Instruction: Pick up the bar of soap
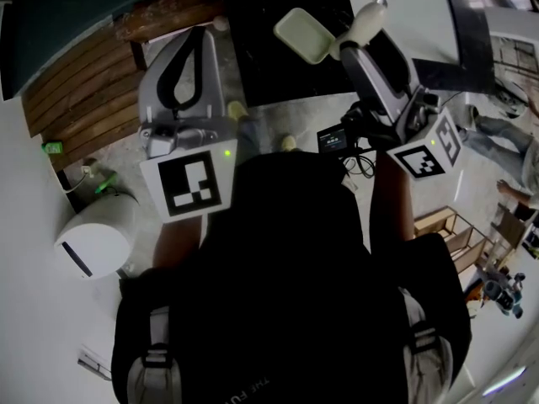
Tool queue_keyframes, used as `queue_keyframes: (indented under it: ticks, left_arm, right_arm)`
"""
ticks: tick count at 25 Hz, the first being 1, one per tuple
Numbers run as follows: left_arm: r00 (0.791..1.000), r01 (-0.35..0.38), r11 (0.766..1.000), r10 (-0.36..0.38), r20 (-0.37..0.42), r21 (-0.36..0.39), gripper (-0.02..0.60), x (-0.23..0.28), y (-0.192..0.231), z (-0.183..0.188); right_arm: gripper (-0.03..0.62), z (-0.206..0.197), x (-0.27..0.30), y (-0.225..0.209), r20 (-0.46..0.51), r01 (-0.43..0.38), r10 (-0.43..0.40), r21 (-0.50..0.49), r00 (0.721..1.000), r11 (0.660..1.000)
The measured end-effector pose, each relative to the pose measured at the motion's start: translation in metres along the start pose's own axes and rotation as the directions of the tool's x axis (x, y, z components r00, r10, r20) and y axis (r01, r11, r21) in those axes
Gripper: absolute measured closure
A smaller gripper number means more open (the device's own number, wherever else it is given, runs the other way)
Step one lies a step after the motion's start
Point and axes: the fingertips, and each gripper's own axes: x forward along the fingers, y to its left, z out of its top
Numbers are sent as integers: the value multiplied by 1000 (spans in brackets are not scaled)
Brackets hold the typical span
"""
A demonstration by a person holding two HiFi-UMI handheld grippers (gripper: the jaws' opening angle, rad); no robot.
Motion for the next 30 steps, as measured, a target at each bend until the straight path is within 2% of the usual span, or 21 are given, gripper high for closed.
queue_keyframes:
  ticks: [9,22,30]
  left_arm:
    - [1000,-9,999,9,-5,33,581,-37,-63,4]
    - [998,-66,995,65,24,68,581,-150,-182,20]
    - [992,-126,988,123,34,91,581,-206,-219,32]
  right_arm:
    - [322,3,-78,7,23,-14,13,20,1000,1000]
    - [322,15,-225,53,76,-59,59,2,995,998]
    - [322,17,-279,83,83,-110,109,4,991,994]
